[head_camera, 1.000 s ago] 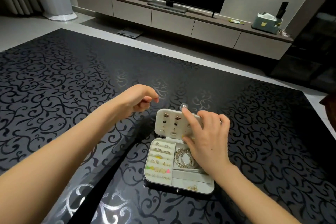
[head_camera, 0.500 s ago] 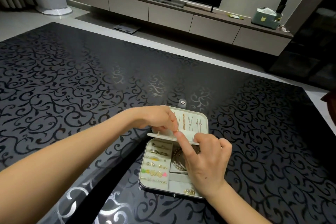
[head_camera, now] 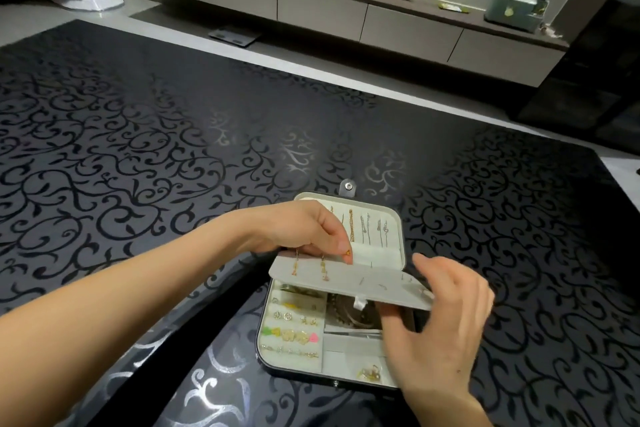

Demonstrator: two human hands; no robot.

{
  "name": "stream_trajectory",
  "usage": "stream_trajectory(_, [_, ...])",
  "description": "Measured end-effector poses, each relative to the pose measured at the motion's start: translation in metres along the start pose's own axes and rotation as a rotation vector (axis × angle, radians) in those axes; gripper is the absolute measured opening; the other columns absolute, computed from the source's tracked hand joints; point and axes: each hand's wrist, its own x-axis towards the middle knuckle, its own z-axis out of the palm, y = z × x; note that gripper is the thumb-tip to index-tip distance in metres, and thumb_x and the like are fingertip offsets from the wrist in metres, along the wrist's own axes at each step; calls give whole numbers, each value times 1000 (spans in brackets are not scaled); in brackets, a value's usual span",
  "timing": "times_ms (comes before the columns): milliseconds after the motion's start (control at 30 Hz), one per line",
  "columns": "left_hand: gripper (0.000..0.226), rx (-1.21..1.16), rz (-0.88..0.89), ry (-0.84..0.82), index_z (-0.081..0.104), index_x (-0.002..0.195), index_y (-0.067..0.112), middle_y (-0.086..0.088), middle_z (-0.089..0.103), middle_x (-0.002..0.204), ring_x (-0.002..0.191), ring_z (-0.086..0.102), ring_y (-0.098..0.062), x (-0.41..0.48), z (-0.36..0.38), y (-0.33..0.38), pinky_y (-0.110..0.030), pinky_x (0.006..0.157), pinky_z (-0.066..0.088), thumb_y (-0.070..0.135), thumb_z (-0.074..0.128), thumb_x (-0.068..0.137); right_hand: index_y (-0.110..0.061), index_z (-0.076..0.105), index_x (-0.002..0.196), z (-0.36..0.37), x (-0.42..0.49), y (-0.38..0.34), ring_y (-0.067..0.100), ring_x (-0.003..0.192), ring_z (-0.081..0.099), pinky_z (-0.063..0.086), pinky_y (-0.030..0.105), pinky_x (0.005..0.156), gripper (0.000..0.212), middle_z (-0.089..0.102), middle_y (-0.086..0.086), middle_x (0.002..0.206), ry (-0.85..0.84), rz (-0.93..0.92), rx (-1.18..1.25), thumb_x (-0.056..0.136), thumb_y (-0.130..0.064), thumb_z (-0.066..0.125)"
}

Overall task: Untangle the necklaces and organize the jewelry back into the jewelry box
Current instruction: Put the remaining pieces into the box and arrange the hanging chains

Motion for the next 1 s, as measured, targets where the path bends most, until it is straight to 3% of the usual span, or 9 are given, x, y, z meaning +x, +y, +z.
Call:
stream_trajectory(67, [18,-10,1,6,67,98,-3,10,57,52,47,49,0,0,-4,2,-7,50,35,9,54,93,-12,43,112,3,3,0,23,92,42,31,36,85,64,43,3,102,-36,67,49,54,1,66])
stream_trajectory(200, [16,17,6,33,72,94,5,-14,62,85,76,52,-24,3,-6,-5,-24,69,41,14,59,90,-14,45,109,9,1,-1,19,86,39,34,38,75,61,40,0,97,-89,121,90,53,2,63])
stream_trajectory(300, [15,69,22,63,73,92,11,6,69,74,65,58,-4,6,-3,-8,-11,59,43,15,59,90,-15,46,108,13,-3,-1,17,84,37,33,37,74,60,39,-2,95,-105,146,77,53,1,62])
stream_trajectory(367, [14,145,47,104,75,89,16,5,68,70,63,56,-3,6,0,-9,-11,61,41,18,61,90,-15,46,107,15,-4,-1,18,81,36,32,37,73,59,37,-2,93,-105,159,65,53,0,63])
stream_trajectory(467, [12,195,95,131,75,88,22,-21,68,87,70,56,-22,7,3,-12,-30,69,44,21,63,88,-15,45,108,16,-6,-1,19,80,37,32,35,75,60,36,-1,91,-104,158,50,53,1,63])
stream_trajectory(600, [11,294,121,159,74,90,26,-13,72,91,85,65,-33,6,5,-16,-43,84,50,24,64,87,-14,45,109,18,-10,0,20,79,38,27,30,76,61,36,-1,90,-103,143,32,53,1,64])
stream_trajectory(733, [12,439,139,196,74,94,22,2,73,92,86,66,-14,7,10,-11,-30,82,50,22,64,87,-15,45,110,16,-11,2,20,79,37,27,29,76,49,36,-1,90,-97,148,25,63,-7,54])
stream_trajectory(867, [11,393,144,196,73,91,23,1,72,86,76,63,-14,6,13,-11,-21,71,51,22,62,88,-15,44,111,15,-12,3,20,79,37,26,30,77,48,35,0,90,-93,151,21,64,-9,51])
stream_trajectory(1000, [14,230,119,169,73,85,18,-2,53,65,57,43,-12,3,14,-11,-14,55,35,20,60,90,-14,45,109,15,-10,2,20,78,36,23,27,76,62,34,0,89,-89,155,-1,51,2,62])
